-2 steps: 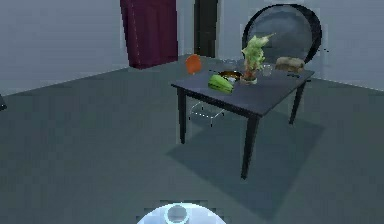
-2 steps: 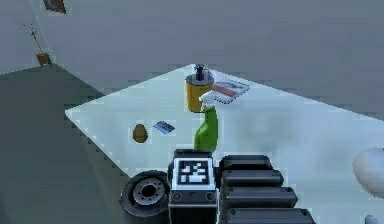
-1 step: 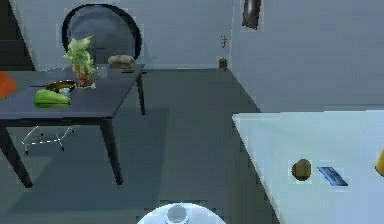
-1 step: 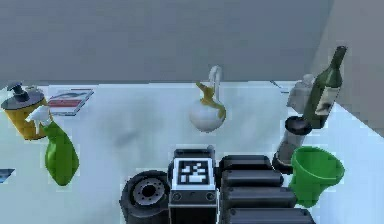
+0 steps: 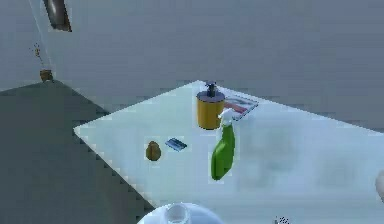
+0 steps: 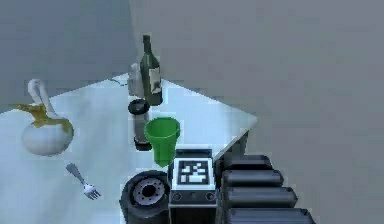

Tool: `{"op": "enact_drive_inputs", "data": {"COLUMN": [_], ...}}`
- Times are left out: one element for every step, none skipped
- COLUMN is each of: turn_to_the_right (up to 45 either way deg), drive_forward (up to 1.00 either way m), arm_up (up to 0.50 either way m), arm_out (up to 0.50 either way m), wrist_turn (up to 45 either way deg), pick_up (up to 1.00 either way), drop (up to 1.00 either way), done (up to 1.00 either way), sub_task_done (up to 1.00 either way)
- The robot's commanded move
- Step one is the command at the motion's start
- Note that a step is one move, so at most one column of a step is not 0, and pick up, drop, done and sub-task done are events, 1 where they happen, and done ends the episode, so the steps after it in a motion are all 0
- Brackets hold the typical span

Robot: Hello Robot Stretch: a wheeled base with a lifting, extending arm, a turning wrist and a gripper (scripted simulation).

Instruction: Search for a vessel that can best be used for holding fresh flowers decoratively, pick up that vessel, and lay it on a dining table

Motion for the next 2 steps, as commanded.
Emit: {"op": "enact_drive_inputs", "data": {"turn_to_the_right": [-45.0, -45.0], "drive_forward": [0.00, 0.00], "arm_up": [0.00, 0.00], "arm_out": [0.00, 0.00], "wrist_turn": [0.0, 0.0], "pick_up": [0.00, 0.00], "drop": [0.00, 0.00], "done": [0.00, 0.00], "sub_task_done": [0.00, 0.00]}}
